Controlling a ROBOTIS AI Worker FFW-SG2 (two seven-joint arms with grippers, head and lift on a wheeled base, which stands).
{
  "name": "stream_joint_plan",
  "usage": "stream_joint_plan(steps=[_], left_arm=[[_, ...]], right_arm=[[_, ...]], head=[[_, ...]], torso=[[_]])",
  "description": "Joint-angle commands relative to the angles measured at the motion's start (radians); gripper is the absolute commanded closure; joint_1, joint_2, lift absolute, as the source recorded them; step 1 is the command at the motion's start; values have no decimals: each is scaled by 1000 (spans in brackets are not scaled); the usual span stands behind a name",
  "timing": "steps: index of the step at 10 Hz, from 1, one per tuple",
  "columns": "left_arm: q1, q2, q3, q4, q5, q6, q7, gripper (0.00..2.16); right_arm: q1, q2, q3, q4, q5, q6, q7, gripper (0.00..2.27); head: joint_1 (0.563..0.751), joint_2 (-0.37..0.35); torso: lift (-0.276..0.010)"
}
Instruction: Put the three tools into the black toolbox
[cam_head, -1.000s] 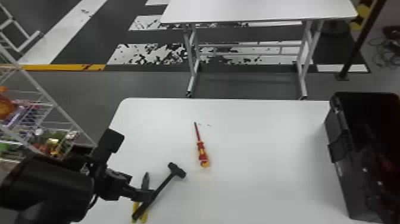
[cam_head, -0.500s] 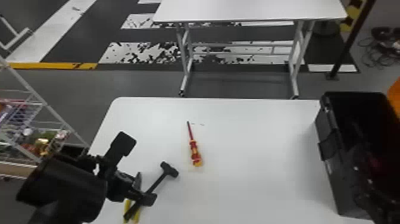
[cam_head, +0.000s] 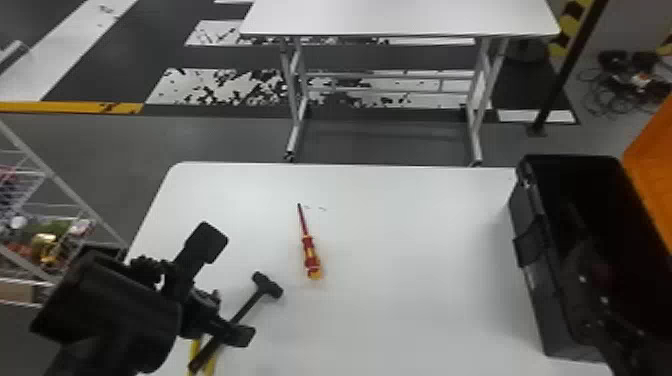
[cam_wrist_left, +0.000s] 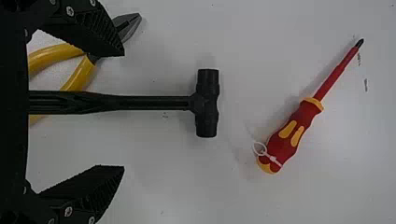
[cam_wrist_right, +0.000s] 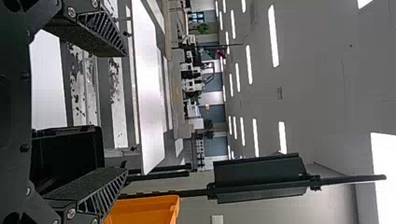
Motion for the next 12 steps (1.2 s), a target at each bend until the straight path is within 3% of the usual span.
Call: stream_joint_plan(steps=[1,3,5,7,11,12], left_arm=[[-3,-3,-8,15,-2,0,0,147],[-3,-5,-14,20,-11,0,-1,245],[-6,-3,-15,28,-20,0,-7,545],[-6,-3,-15,34,-22,0,-10,670],[-23,-8,-17,40,-25,9,-12,1447],[-24,-14,-19,40,-31,12,-9,1764]], right_arm=[[-1,0,-1,4,-4,-12,0,130],[-1,0,-3,6,-6,-15,0,130],[1,0,-3,6,-6,-18,0,130],[1,0,-3,6,-6,-25,0,130],[7,0,-9,6,-13,-49,0,130],[8,0,-12,6,-18,-55,0,130]], head=[[695,73],[695,66],[695,65],[695,70],[695,73],[695,70]], torso=[[-51],[-51],[-51],[-51],[-51],[-51]])
